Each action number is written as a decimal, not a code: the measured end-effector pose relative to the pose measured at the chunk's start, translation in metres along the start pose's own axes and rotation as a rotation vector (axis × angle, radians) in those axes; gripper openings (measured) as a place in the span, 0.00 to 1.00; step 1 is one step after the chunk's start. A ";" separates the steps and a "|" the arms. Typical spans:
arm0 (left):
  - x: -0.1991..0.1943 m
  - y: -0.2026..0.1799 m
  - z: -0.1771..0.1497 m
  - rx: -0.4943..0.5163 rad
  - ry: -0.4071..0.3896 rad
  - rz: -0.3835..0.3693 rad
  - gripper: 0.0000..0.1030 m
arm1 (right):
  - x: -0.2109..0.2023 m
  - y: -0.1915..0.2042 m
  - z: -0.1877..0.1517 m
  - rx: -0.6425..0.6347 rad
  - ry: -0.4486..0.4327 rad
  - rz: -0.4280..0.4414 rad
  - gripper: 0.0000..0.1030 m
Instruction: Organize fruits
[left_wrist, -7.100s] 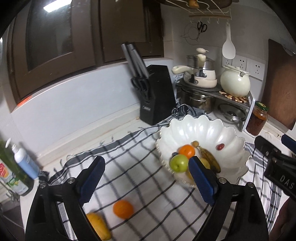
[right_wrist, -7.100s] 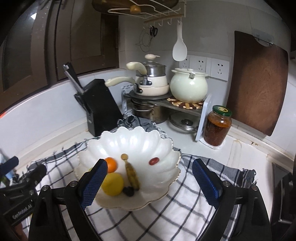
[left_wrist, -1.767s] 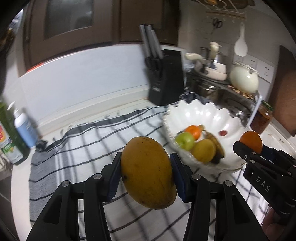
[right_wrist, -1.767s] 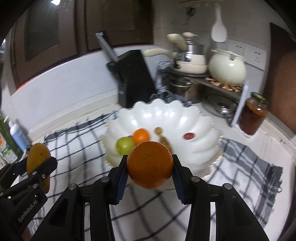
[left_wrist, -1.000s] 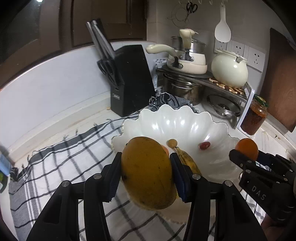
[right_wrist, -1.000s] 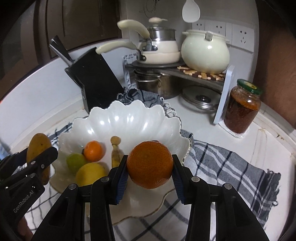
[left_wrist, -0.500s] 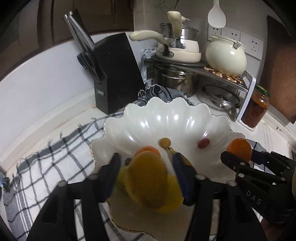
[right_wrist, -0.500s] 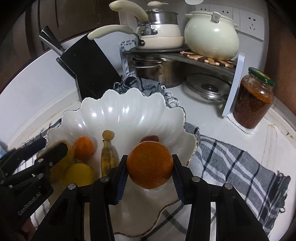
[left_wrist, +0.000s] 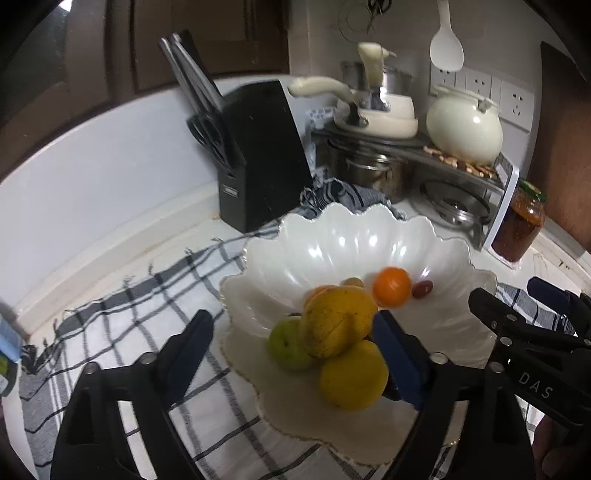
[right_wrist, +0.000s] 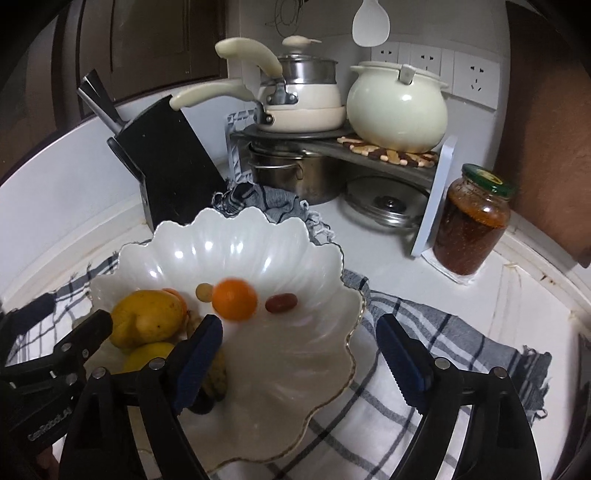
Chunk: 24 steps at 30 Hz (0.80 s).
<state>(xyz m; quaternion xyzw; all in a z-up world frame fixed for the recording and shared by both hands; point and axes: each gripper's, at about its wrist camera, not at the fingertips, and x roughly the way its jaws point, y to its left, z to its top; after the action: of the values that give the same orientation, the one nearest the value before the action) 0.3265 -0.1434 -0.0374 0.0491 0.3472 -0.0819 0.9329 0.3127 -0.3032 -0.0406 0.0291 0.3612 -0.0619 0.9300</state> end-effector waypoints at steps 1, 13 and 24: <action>-0.005 0.001 0.000 -0.001 -0.008 0.006 0.90 | -0.004 0.000 0.000 0.005 -0.002 0.001 0.83; -0.060 0.012 -0.013 -0.012 -0.050 0.037 1.00 | -0.055 0.006 -0.019 0.014 -0.030 -0.008 0.87; -0.101 0.020 -0.034 -0.023 -0.067 0.048 1.00 | -0.097 0.011 -0.041 0.008 -0.051 -0.027 0.87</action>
<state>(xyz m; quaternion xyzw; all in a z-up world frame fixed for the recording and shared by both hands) 0.2330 -0.1066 0.0036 0.0438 0.3157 -0.0571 0.9461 0.2157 -0.2791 -0.0051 0.0261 0.3375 -0.0768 0.9378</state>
